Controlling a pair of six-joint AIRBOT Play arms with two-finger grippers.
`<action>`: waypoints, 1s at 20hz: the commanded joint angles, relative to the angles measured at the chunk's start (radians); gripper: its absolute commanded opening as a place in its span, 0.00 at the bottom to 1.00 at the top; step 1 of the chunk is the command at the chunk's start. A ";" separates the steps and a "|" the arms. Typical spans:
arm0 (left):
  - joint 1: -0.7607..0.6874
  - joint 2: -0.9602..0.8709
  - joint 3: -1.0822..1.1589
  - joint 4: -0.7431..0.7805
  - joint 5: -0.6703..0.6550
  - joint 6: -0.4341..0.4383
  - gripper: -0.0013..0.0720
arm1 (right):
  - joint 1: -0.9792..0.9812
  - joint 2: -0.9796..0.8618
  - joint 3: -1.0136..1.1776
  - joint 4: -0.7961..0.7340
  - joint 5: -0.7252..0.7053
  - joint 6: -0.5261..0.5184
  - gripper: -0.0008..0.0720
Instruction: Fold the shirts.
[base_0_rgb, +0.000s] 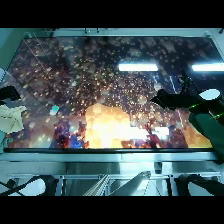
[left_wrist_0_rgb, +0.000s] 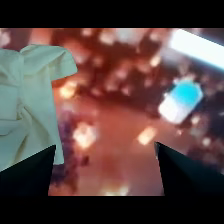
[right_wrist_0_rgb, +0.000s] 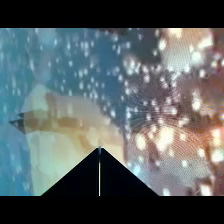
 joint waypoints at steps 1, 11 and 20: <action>-0.010 0.000 0.001 0.000 0.000 0.000 1.00 | -0.001 -0.001 0.001 0.000 0.000 0.001 0.04; 0.009 0.002 0.069 0.295 0.164 -0.083 1.00 | -0.001 -0.001 0.001 0.000 0.000 0.001 0.04; 0.405 -0.105 0.180 0.070 0.071 -0.102 1.00 | -0.001 -0.001 0.001 0.000 0.000 0.001 0.04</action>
